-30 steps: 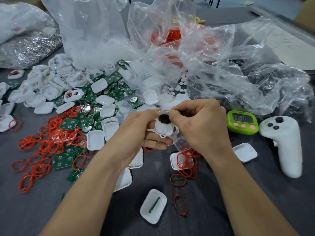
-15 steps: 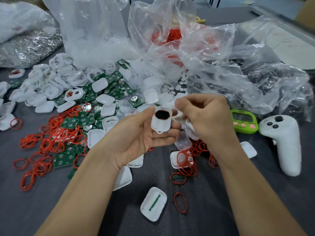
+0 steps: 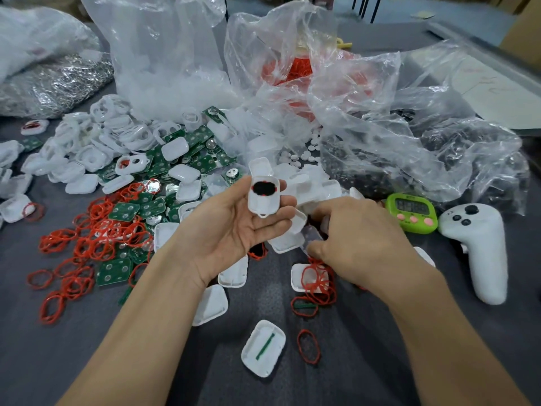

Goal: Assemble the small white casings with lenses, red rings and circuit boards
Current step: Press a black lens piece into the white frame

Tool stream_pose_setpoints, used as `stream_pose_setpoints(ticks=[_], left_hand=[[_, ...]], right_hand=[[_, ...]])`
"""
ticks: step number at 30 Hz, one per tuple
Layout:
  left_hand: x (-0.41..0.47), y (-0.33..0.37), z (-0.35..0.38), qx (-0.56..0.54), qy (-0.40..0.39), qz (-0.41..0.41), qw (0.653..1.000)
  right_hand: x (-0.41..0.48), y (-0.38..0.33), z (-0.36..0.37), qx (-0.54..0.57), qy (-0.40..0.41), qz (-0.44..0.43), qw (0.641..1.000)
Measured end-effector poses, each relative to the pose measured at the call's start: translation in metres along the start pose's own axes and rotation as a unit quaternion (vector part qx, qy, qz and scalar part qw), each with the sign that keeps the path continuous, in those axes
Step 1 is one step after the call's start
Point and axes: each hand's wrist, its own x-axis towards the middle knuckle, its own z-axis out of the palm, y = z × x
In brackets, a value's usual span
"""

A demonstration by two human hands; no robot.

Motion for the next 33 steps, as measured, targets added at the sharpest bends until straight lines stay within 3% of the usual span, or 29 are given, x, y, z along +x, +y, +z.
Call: stream_pose_setpoints(ticks=[7, 12, 14, 16, 25, 33], left_hand=[[0.003, -0.001, -0.001, 0.006, 0.003, -0.001, 1.000], [0.004, -0.002, -0.001, 0.002, 0.013, 0.001, 1.000], [0.004, -0.002, 0.000, 0.008, 0.018, 0.000, 1.000], [0.005, -0.002, 0.000, 0.013, 0.020, 0.000, 1.000], [0.006, -0.002, 0.002, 0.000, 0.037, 0.018, 0.999], [0.004, 0.000, 0.002, 0.004, 0.047, 0.023, 0.999]], right_hand=[[0.010, 0.020, -0.010, 0.216, 0.041, 0.048, 0.974], [0.023, 0.022, -0.031, 0.549, 0.057, 0.047, 0.832], [0.030, 0.015, -0.035, 0.607, 0.045, 0.031, 0.793], [0.036, 0.006, -0.033, 0.631, 0.026, 0.022, 0.775], [0.035, -0.007, 0.004, 0.588, 0.098, 0.133, 0.792], [0.030, -0.005, 0.005, 0.532, 0.112, 0.111, 0.832]])
